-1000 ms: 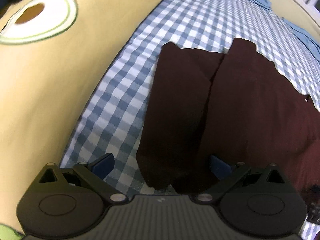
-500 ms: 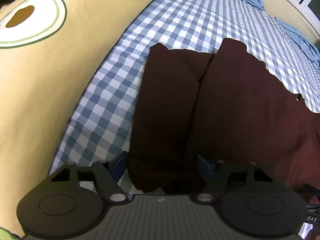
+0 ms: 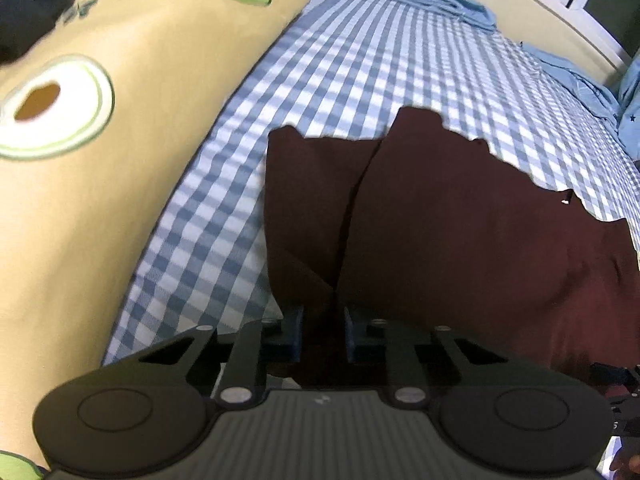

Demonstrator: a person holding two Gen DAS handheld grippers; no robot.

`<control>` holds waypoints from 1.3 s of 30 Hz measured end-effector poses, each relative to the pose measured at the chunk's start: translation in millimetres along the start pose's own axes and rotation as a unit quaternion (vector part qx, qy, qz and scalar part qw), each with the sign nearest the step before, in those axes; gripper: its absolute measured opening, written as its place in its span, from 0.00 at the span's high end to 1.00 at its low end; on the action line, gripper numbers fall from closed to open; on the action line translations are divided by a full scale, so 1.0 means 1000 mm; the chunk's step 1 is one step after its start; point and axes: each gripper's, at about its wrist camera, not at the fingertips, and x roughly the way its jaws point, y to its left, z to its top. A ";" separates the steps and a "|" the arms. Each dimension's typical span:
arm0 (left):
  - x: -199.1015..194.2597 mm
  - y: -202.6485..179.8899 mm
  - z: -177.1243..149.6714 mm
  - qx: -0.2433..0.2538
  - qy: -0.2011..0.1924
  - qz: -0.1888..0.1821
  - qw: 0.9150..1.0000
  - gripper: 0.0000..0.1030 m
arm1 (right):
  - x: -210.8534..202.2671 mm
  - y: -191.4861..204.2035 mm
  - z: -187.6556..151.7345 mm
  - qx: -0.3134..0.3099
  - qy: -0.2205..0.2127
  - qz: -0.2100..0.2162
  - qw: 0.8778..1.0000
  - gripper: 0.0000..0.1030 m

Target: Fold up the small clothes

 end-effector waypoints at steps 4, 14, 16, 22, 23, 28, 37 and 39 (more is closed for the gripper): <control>-0.021 -0.020 0.005 0.024 -0.025 0.011 0.999 0.83 | -0.008 -0.002 0.000 0.004 -0.007 0.002 1.000 0.00; -0.074 -0.095 0.025 0.088 -0.083 0.009 0.993 0.93 | -0.044 -0.023 -0.009 -0.003 -0.066 0.005 0.998 0.00; -0.079 -0.115 0.026 0.104 -0.085 0.001 0.991 0.95 | -0.050 -0.035 -0.010 0.003 -0.073 0.003 0.997 0.00; -0.065 -0.190 0.014 0.169 -0.081 -0.011 0.982 0.96 | -0.069 -0.087 -0.024 0.040 -0.087 -0.021 0.995 0.00; -0.058 -0.202 0.010 0.174 -0.073 -0.013 0.982 0.96 | -0.071 -0.096 -0.028 0.046 -0.088 -0.025 0.995 0.00; -0.037 -0.239 -0.008 0.176 -0.037 -0.053 0.982 0.96 | -0.079 -0.129 -0.045 0.051 -0.081 -0.054 0.994 0.00; -0.036 -0.247 -0.034 0.196 0.001 -0.084 0.977 0.69 | -0.080 -0.171 -0.043 0.072 -0.070 -0.065 0.993 0.00; -0.045 -0.245 -0.040 0.212 -0.007 -0.077 0.974 0.46 | -0.079 -0.173 -0.034 0.079 -0.077 -0.055 0.992 0.00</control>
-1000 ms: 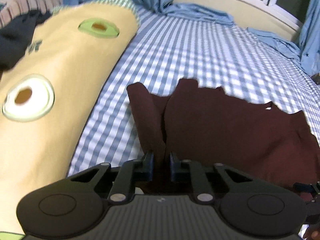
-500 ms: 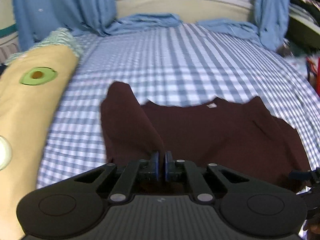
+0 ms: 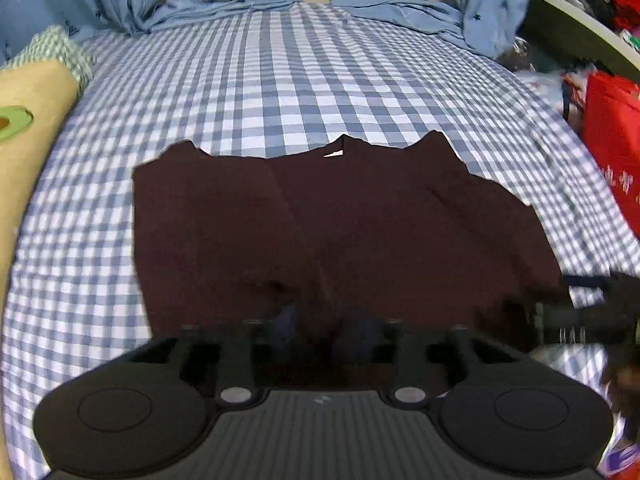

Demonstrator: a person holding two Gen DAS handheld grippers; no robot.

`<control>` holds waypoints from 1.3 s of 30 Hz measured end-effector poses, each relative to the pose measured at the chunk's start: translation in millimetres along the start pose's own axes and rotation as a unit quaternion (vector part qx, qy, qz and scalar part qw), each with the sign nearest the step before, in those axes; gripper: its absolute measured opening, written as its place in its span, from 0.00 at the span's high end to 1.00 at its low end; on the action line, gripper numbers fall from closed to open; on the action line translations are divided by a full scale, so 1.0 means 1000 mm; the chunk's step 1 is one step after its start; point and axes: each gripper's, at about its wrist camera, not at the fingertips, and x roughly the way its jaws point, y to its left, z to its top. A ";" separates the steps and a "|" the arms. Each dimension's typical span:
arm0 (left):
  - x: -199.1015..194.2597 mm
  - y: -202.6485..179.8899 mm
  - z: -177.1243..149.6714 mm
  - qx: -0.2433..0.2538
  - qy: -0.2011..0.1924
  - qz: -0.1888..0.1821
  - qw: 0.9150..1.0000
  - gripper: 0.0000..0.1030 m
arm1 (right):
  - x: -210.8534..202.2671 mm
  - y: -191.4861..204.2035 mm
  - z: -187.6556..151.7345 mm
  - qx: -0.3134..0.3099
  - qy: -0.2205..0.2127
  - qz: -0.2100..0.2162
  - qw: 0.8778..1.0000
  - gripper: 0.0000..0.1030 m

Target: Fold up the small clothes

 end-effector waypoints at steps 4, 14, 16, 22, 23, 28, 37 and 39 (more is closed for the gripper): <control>-0.017 0.000 -0.014 0.024 -0.011 0.014 1.000 0.39 | 0.008 0.010 0.021 0.013 -0.009 0.035 0.999 0.00; -0.030 0.029 -0.044 0.061 -0.004 0.114 0.992 0.14 | 0.041 0.080 0.079 0.015 0.004 0.183 0.983 0.00; -0.022 0.030 -0.046 0.081 0.004 0.122 0.989 0.14 | 0.053 0.093 0.088 0.032 0.028 0.222 0.974 0.00; -0.005 0.016 -0.057 0.158 0.019 0.103 0.982 0.14 | 0.076 0.127 0.113 0.055 0.056 0.271 0.959 0.01; -0.001 0.014 -0.059 0.167 0.020 0.103 0.980 0.14 | 0.079 0.132 0.116 0.051 0.059 0.269 0.960 0.02; 0.015 0.005 -0.064 0.191 0.025 0.117 0.974 0.24 | 0.099 0.140 0.119 0.047 0.078 0.251 0.964 0.15; 0.028 0.010 -0.064 0.192 0.045 0.116 0.973 0.62 | 0.114 0.140 0.117 0.050 0.105 0.255 0.960 0.50; 0.028 0.011 -0.063 0.189 0.047 0.113 0.974 0.70 | 0.114 0.142 0.116 0.045 0.107 0.259 0.959 0.64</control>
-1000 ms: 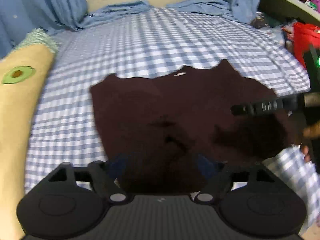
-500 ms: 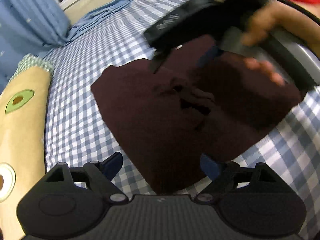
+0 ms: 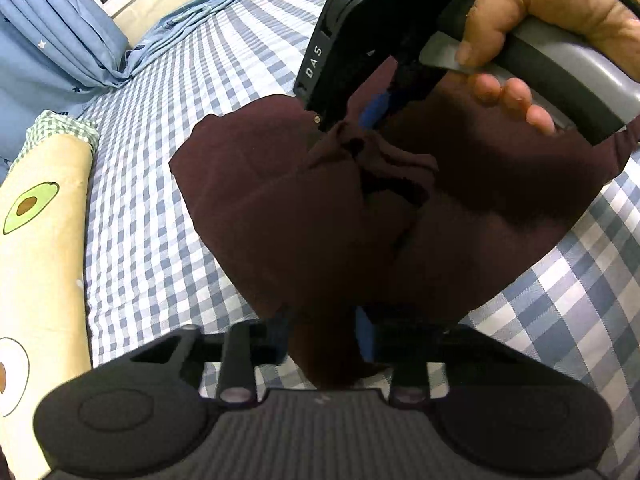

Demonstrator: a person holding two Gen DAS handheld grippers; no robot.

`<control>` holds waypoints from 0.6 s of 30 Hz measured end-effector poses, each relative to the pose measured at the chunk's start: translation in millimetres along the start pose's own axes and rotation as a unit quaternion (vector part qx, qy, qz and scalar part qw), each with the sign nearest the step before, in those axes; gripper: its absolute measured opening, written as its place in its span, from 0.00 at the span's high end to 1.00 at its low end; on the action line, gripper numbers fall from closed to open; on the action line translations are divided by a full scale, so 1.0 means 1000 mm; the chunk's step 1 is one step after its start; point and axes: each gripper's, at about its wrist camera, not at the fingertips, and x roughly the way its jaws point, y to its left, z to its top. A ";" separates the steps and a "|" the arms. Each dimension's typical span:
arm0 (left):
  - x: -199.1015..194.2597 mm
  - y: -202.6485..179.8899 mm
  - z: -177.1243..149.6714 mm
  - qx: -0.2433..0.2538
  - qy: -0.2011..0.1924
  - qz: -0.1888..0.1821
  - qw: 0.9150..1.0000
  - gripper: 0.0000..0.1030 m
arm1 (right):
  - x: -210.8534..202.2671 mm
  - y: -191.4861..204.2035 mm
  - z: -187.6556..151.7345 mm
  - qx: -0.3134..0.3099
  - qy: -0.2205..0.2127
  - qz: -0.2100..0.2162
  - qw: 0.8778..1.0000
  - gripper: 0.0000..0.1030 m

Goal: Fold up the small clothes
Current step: 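Lift the sweatshirt half with the right gripper and fold it over the other half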

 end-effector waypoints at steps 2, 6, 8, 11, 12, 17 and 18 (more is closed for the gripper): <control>-0.002 0.002 0.001 -0.010 0.000 0.000 1.000 0.77 | -0.001 0.003 -0.001 -0.004 0.000 0.007 1.000 0.76; -0.006 0.007 0.000 -0.033 0.000 -0.004 0.999 0.87 | -0.011 0.013 -0.001 -0.028 -0.018 0.012 0.999 0.93; -0.009 0.009 0.000 -0.038 -0.004 -0.003 0.999 0.90 | -0.019 0.015 -0.001 -0.031 -0.028 0.016 0.999 0.95; -0.015 0.006 0.002 -0.039 -0.015 0.000 0.999 0.92 | -0.035 0.014 -0.001 -0.034 -0.044 0.018 0.998 0.95; -0.013 0.005 0.004 -0.036 -0.018 0.000 0.999 0.93 | -0.041 0.013 -0.001 -0.034 -0.048 0.019 0.998 0.95; -0.024 -0.008 0.014 -0.021 -0.037 -0.003 0.999 0.94 | -0.070 0.002 -0.002 -0.035 -0.064 0.013 0.997 0.96; -0.026 -0.011 0.017 -0.017 -0.042 -0.003 0.999 0.94 | -0.077 -0.001 -0.003 -0.035 -0.068 0.011 0.997 0.96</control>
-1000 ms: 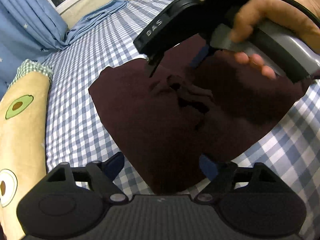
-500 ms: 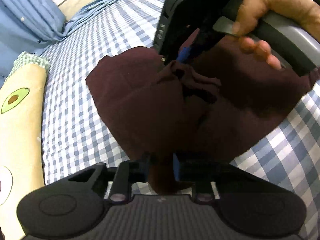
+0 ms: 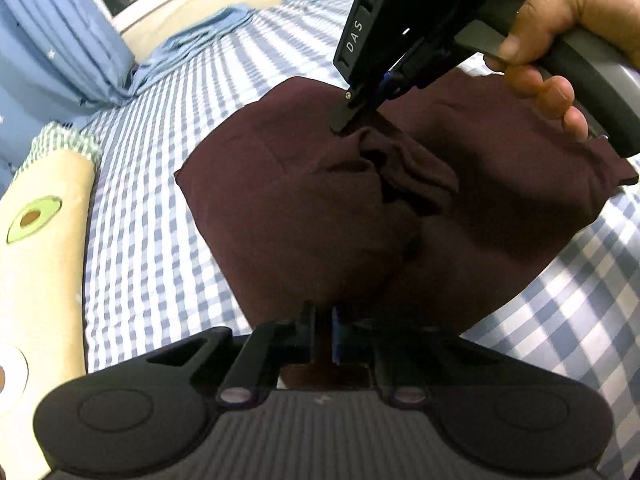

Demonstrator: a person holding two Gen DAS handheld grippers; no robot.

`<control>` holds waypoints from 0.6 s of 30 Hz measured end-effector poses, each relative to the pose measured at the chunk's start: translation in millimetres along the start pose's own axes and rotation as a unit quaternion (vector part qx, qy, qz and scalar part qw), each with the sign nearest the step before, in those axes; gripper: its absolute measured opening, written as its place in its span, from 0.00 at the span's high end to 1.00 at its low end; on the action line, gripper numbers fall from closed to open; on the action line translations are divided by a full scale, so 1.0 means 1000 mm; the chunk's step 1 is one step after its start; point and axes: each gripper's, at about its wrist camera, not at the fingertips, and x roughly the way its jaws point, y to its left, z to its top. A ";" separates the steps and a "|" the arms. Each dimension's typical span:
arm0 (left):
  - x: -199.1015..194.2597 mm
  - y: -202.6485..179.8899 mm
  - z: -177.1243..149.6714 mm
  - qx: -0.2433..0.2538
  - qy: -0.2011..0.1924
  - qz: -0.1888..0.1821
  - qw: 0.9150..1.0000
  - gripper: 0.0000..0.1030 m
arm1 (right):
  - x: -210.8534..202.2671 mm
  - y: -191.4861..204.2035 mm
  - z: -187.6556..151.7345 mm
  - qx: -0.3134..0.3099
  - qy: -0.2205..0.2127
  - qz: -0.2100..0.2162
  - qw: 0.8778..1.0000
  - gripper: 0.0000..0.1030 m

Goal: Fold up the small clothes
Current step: 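Lift the sweatshirt half with the right gripper and fold it over the other half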

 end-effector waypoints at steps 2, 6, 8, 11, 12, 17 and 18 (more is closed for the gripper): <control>-0.004 -0.007 0.006 0.009 -0.009 -0.003 1.000 0.94 | -0.014 -0.006 0.000 0.000 -0.008 -0.005 1.000 0.96; -0.009 -0.022 0.018 0.025 -0.026 -0.016 0.999 0.94 | -0.042 -0.022 0.000 0.008 -0.022 -0.018 1.000 0.96; -0.012 -0.034 0.025 0.037 -0.035 -0.022 0.998 0.94 | -0.055 -0.031 0.001 0.010 -0.028 -0.027 0.999 0.96; -0.013 -0.048 0.033 0.049 -0.045 -0.030 0.997 0.94 | -0.076 -0.044 0.000 0.015 -0.039 -0.039 0.998 0.96; -0.014 -0.052 0.036 0.053 -0.048 -0.034 0.997 0.94 | -0.082 -0.048 0.000 0.017 -0.042 -0.043 0.998 0.96; -0.009 -0.070 0.045 0.064 -0.049 -0.052 0.995 0.95 | -0.108 -0.075 -0.008 0.023 -0.047 -0.064 0.997 0.96; -0.008 -0.074 0.047 0.069 -0.050 -0.054 0.995 0.95 | -0.112 -0.081 -0.011 0.026 -0.048 -0.066 0.996 0.96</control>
